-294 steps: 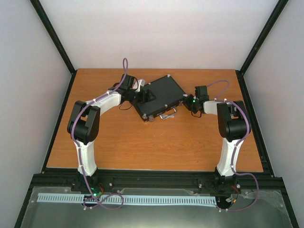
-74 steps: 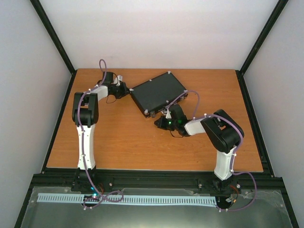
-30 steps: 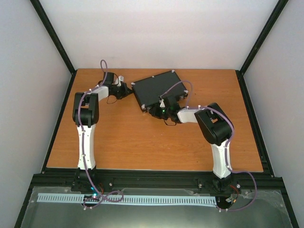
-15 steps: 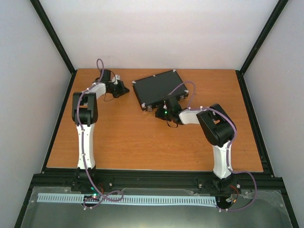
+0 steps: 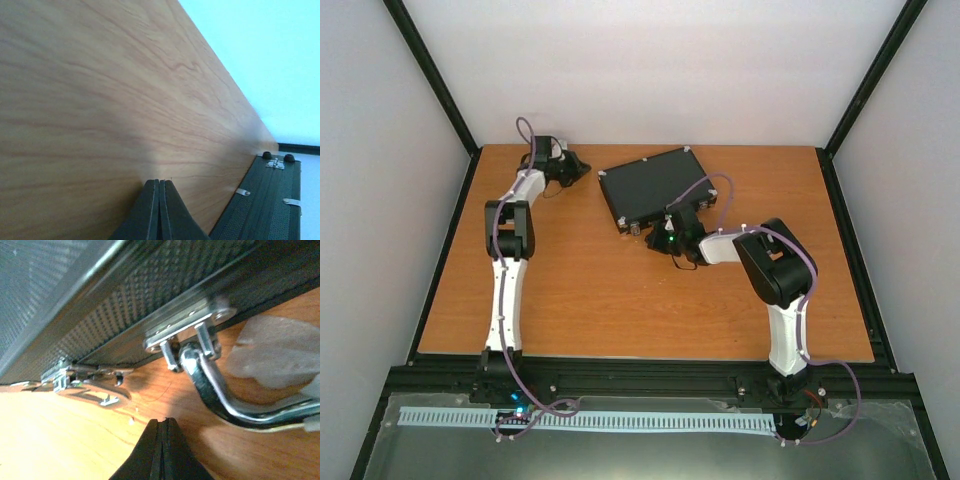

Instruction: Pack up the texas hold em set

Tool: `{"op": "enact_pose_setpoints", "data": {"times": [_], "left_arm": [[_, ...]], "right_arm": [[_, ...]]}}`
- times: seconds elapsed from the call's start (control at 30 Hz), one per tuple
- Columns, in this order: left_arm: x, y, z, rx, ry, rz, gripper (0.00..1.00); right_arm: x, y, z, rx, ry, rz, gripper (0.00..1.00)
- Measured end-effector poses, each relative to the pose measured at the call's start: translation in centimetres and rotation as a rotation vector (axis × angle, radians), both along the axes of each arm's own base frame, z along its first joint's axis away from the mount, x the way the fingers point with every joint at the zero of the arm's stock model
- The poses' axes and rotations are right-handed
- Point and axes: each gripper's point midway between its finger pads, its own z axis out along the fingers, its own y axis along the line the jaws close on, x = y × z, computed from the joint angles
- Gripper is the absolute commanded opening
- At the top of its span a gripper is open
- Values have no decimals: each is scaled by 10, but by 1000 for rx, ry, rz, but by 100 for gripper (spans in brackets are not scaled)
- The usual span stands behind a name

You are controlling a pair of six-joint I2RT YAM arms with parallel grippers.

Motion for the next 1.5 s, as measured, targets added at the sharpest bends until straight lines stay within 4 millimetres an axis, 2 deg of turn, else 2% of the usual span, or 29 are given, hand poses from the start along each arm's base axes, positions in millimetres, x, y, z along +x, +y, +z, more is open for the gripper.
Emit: {"op": "enact_pose_setpoints", "data": {"times": [0.13,0.37,0.57,0.8,0.87,1.2,1.5], "left_arm": [[4,-26,-1,-48,-7,-27,1],[-3,-70,1,-113,-8,-91,1],[-8,-72,3,-121,-39,-110,1],[-28,-78,1,-106,-29,-148,1],[-32,-79,0,-101,-30,-160,1],[-40,-83,-1,-92,-27,-192,1],[-45,-82,-3,-78,-26,-203,1]], "right_arm": [[-5,4,0,24,-11,27,3],[-13,14,0,40,-16,74,3],[-9,15,0,32,-18,55,3],[-24,-17,-1,-13,-6,-72,3],[-25,-20,-1,1,-9,-76,3],[-18,-11,1,112,-33,-4,3],[-21,-6,0,159,-17,35,3]]}}
